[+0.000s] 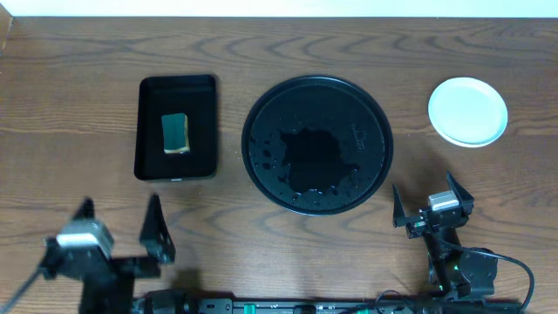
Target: Clean dirty plates on tray and stack at the side
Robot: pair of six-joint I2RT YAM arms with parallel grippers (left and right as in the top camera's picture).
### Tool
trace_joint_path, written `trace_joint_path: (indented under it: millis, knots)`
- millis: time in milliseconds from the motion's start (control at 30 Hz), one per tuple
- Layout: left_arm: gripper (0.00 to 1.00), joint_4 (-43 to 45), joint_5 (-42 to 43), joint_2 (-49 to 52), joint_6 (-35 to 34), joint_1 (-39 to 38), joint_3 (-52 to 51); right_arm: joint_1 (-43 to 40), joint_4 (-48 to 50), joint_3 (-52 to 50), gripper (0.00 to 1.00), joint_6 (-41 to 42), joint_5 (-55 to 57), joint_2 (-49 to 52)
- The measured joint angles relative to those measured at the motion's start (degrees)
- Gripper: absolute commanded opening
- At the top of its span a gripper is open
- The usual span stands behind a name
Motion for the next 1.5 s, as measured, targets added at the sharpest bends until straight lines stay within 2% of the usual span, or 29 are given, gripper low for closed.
trace_joint_path:
  millis: [100, 233, 300, 600, 700, 867, 1267, 1500]
  knots:
    - [0.91, -6.64, 1.01, -3.19, 0.00, 0.00, -2.38, 0.00, 0.00, 0.00, 0.99, 0.00, 0.00, 0.00]
    - [0.91, -4.94, 2.34, -6.40, -0.02, -0.07, -11.28, 0.00, -0.02, 0.00, 0.99, 0.00, 0.02, 0.00]
    - [0.91, 1.40, 3.30, -7.80, 0.00, -0.48, -17.09, 0.00, -0.02, 0.00, 0.99, 0.00, 0.02, -0.02]
    - [0.91, 39.82, 6.75, -12.79, -0.02, -5.31, -37.75, 0.00, -0.02, 0.00, 0.99, 0.00, 0.00, -0.02]
    - [0.91, 48.26, 6.99, -13.64, 0.00, -5.42, -43.17, 0.00, -0.02, 0.00, 0.99, 0.00, 0.02, -0.02]
    - [0.91, 57.44, 7.56, -15.02, -0.02, -5.44, -50.25, 0.00, 0.00, 0.00, 0.99, 0.00, 0.02, -0.02]
    - [0.91, 59.41, 5.77, -15.13, -0.02, -5.68, -57.46, 0.00, 0.00, 0.00, 0.99, 0.00, 0.02, -0.02]
    - [0.91, 47.71, 2.82, -15.23, -0.02, -5.68, -59.08, 0.00, 0.00, 0.00, 0.99, 0.00, 0.02, -0.02]
